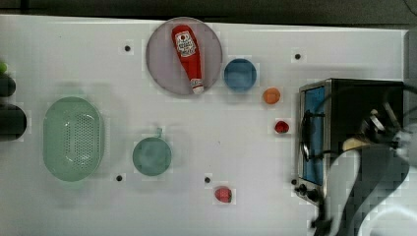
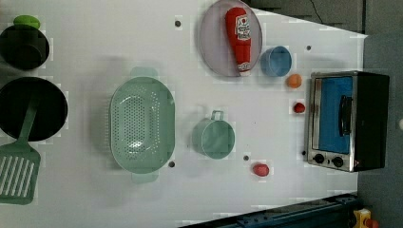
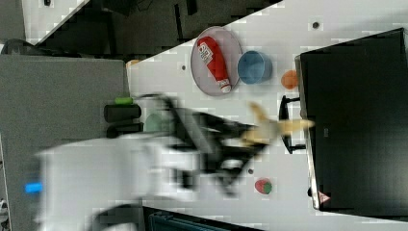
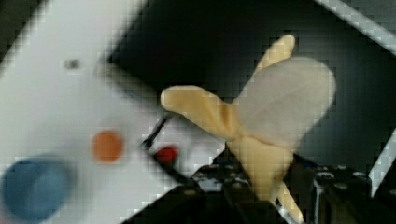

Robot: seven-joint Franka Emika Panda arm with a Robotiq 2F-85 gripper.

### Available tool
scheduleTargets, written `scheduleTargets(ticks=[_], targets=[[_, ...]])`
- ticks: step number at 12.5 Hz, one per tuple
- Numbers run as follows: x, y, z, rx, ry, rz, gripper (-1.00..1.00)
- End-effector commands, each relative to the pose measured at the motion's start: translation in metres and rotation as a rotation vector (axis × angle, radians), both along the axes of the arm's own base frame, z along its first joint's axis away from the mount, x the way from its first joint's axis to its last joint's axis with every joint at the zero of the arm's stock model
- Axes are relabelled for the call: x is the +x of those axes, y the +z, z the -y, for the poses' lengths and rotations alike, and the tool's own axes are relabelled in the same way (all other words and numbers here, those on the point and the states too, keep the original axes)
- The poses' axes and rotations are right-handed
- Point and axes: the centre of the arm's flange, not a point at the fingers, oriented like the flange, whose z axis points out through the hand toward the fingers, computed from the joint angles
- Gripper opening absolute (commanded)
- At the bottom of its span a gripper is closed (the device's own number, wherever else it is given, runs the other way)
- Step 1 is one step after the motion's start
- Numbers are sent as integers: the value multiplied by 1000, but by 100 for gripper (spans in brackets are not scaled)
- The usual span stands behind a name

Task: Pick banana from table and place on oven.

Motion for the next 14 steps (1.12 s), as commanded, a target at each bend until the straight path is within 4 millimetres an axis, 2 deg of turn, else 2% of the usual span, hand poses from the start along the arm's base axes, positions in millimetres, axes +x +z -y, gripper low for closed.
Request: scheduleTargets(ticks=[1,2,3,5,8,9,11,12,14], targets=[[14,-31,19,-56,268,-56,-45],[18,-45,28,-76,294,-66,-46],[19,-58,33,-81,300,-84,-37],[21,-79,34,-65,293,-118,5],[26,-82,28,-61,304,-121,74],[27,-80,26,-62,309,-117,96],[45,-58,5,-79,355,-74,100],[58,-41,-16,-86,397,-43,100],[73,-8,-72,-62,427,1,100]])
